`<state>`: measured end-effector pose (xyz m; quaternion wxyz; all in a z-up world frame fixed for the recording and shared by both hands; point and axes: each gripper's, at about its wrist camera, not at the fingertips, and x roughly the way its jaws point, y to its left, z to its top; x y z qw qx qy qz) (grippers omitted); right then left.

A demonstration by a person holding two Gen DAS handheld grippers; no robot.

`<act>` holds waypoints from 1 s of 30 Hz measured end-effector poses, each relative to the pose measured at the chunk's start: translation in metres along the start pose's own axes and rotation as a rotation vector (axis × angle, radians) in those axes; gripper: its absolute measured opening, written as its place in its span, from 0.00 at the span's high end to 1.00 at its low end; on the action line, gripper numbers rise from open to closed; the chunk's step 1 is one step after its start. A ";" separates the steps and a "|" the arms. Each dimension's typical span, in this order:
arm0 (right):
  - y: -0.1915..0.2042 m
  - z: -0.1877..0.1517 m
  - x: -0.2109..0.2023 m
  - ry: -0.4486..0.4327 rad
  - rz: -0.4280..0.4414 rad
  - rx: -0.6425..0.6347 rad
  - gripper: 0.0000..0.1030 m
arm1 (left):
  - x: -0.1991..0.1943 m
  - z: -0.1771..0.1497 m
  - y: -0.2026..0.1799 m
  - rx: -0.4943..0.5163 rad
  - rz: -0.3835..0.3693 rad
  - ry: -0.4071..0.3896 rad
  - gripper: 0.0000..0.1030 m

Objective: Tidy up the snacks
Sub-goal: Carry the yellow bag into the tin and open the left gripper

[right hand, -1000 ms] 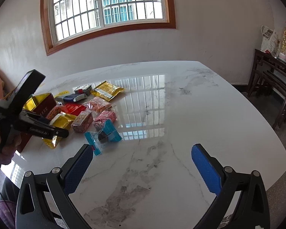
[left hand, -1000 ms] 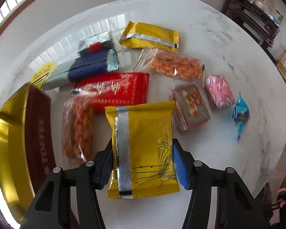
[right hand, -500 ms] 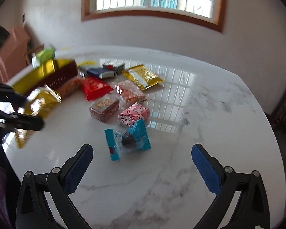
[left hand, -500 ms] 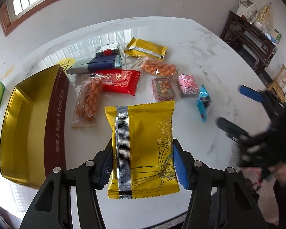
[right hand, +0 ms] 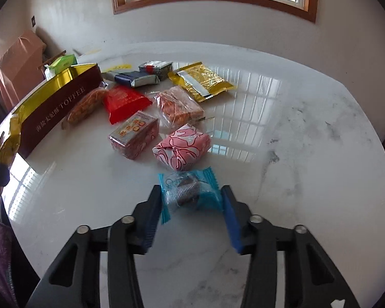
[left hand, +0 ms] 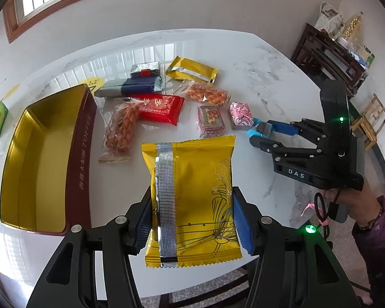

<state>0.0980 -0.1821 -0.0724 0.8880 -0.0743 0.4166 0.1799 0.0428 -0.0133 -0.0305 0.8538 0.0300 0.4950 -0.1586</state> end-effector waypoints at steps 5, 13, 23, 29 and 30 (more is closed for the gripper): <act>-0.031 -0.005 -0.024 -0.077 -0.062 0.119 0.64 | -0.007 0.000 0.001 -0.002 0.012 -0.015 0.45; -0.105 -0.002 -0.024 -0.083 -0.257 0.384 0.64 | -0.028 0.005 0.010 -0.013 0.050 -0.070 0.45; -0.118 0.007 -0.009 -0.044 -0.303 0.407 0.64 | -0.047 0.008 0.039 -0.065 0.120 -0.122 0.45; -0.117 0.005 -0.006 -0.017 -0.320 0.422 0.63 | -0.057 0.011 0.065 -0.091 0.183 -0.153 0.45; -0.116 0.005 -0.006 -0.014 -0.326 0.416 0.63 | -0.058 0.011 0.069 -0.093 0.195 -0.156 0.45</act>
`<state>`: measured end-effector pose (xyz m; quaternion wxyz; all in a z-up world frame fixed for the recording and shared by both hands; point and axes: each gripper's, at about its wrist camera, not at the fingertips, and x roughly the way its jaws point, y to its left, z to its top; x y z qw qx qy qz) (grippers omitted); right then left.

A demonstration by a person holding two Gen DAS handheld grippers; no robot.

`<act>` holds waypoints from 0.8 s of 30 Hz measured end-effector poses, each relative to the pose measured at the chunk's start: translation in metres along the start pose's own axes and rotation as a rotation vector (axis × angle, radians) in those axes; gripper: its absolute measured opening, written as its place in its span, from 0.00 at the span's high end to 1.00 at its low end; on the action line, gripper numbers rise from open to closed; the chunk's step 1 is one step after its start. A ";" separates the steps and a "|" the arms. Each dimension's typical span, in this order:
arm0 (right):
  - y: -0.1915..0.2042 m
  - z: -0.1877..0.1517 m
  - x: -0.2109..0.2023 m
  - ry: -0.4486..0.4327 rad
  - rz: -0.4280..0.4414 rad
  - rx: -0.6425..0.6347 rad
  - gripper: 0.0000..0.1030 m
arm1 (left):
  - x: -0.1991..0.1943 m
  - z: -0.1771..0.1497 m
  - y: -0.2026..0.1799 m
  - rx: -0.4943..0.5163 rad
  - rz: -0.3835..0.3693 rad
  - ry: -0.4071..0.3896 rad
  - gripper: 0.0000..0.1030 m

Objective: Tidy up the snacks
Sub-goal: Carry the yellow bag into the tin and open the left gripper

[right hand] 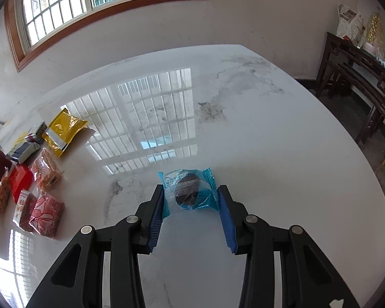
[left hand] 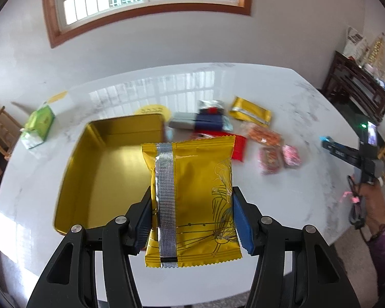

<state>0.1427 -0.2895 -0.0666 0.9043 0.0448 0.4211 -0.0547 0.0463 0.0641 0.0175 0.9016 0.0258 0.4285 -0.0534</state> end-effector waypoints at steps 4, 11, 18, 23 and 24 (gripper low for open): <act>0.007 -0.001 0.001 0.007 -0.029 -0.036 0.63 | 0.006 0.004 0.024 -0.013 0.052 -0.006 0.45; 0.007 -0.001 0.001 0.008 -0.039 -0.042 0.62 | 0.031 0.011 0.067 -0.027 0.125 0.021 0.45; 0.008 0.000 0.002 0.011 -0.041 -0.037 0.61 | 0.070 0.025 0.104 -0.042 0.168 0.081 0.45; 0.008 0.000 0.002 0.011 -0.039 -0.035 0.60 | 0.096 0.032 0.120 -0.050 0.185 0.120 0.45; 0.008 0.001 0.002 0.011 -0.039 -0.035 0.60 | 0.101 0.034 0.122 -0.051 0.189 0.126 0.45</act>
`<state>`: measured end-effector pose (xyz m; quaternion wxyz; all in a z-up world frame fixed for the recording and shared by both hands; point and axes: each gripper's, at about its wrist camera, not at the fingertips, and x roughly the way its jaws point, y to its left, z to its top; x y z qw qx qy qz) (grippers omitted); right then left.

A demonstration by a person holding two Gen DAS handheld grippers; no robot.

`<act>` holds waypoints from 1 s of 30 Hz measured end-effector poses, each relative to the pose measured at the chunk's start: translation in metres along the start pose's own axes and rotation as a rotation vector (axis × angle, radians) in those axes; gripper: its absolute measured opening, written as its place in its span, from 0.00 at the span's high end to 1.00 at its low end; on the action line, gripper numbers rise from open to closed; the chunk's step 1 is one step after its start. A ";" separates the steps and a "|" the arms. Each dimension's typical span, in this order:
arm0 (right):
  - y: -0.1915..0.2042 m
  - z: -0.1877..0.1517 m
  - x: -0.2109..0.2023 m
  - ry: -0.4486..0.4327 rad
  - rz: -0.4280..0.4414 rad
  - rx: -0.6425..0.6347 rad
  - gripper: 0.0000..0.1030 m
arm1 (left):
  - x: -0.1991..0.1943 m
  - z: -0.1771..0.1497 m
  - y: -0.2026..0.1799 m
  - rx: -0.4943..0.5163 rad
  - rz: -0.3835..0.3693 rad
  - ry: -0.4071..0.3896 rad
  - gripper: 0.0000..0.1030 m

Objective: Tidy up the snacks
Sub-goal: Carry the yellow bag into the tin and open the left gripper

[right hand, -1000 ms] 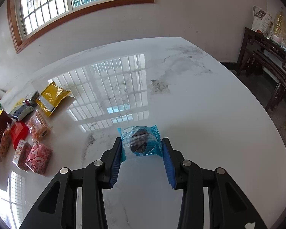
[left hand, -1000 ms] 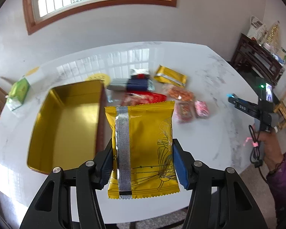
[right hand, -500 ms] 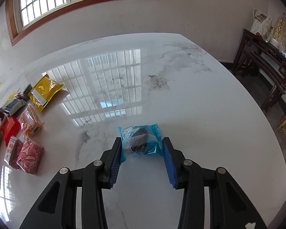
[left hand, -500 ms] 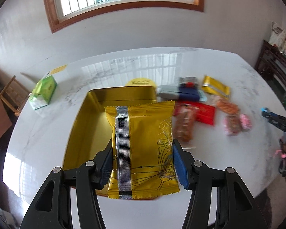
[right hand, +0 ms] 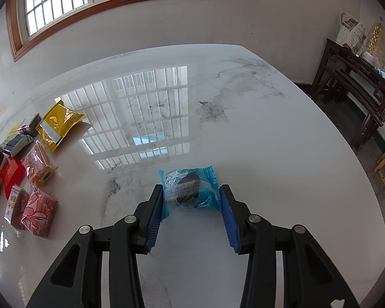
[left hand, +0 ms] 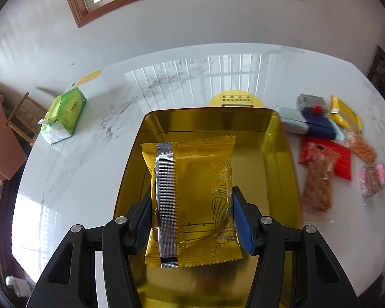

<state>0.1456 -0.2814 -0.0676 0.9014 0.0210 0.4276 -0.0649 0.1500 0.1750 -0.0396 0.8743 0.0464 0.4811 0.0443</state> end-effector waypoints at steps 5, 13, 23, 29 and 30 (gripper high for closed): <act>0.000 0.001 0.000 0.000 -0.001 0.003 0.60 | 0.020 0.010 0.003 0.004 0.009 0.025 0.45; -0.001 0.001 0.000 0.000 -0.001 0.002 0.59 | 0.050 0.027 0.008 0.004 0.022 0.072 0.45; -0.001 0.001 0.000 0.000 0.000 0.002 0.57 | 0.073 0.034 0.012 -0.001 0.046 0.116 0.45; -0.001 0.001 0.001 0.000 0.001 0.003 0.56 | 0.079 0.035 0.012 0.007 0.073 0.125 0.44; -0.001 0.001 0.001 0.001 0.001 0.003 0.56 | 0.080 0.035 0.013 0.009 0.077 0.129 0.44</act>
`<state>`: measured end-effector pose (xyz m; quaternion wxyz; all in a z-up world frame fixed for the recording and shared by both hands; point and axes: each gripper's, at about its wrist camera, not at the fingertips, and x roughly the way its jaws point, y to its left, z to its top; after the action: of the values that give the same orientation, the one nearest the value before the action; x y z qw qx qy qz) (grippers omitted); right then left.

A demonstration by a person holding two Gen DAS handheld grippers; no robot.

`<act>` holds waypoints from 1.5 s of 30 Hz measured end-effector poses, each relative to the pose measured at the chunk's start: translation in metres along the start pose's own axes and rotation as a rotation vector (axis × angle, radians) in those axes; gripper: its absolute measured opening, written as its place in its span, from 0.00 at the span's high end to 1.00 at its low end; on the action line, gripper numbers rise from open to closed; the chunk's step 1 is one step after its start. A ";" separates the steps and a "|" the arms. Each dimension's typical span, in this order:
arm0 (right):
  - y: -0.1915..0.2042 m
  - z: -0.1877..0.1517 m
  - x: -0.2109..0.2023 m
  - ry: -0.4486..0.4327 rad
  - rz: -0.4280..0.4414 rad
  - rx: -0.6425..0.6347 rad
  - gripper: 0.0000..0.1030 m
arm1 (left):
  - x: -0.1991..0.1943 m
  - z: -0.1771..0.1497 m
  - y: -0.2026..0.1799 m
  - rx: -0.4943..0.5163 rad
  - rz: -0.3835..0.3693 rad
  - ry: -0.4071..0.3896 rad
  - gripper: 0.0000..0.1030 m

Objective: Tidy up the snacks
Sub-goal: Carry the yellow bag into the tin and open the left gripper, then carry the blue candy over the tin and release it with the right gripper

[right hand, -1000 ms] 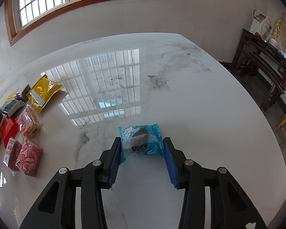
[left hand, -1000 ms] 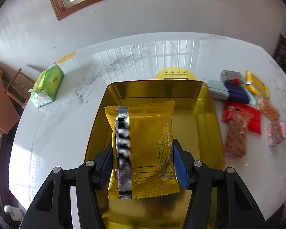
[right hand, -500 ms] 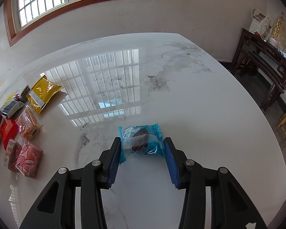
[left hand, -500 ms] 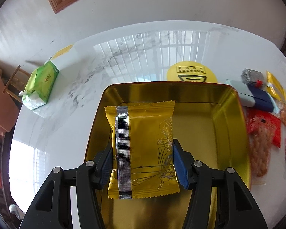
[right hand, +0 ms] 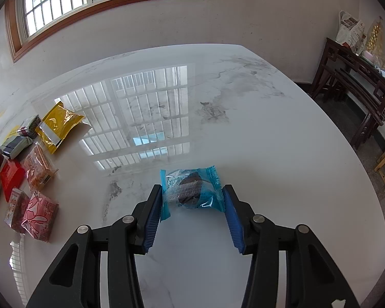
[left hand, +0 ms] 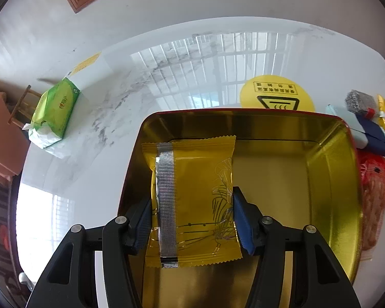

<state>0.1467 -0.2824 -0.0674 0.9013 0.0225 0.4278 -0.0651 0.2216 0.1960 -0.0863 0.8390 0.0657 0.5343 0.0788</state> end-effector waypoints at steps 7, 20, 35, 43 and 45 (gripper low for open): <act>0.000 0.000 0.000 0.000 0.000 0.000 0.55 | 0.002 0.001 0.001 0.005 0.012 0.009 0.38; -0.001 0.000 -0.001 -0.001 0.002 0.003 0.55 | -0.039 -0.015 0.005 0.004 0.020 -0.083 0.24; -0.002 -0.006 -0.010 -0.035 0.029 0.049 0.62 | -0.127 -0.093 -0.002 -0.064 0.017 -0.162 0.23; 0.013 -0.016 -0.033 -0.071 0.065 0.037 0.62 | -0.152 -0.116 -0.006 -0.088 -0.013 -0.182 0.23; 0.019 -0.015 -0.044 -0.086 0.091 0.034 0.62 | -0.155 -0.120 -0.007 -0.083 0.000 -0.182 0.23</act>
<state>0.1105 -0.2576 -0.0428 0.9203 0.0545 0.3860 -0.0324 0.0489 0.1605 -0.0008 0.8861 0.0376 0.4522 0.0945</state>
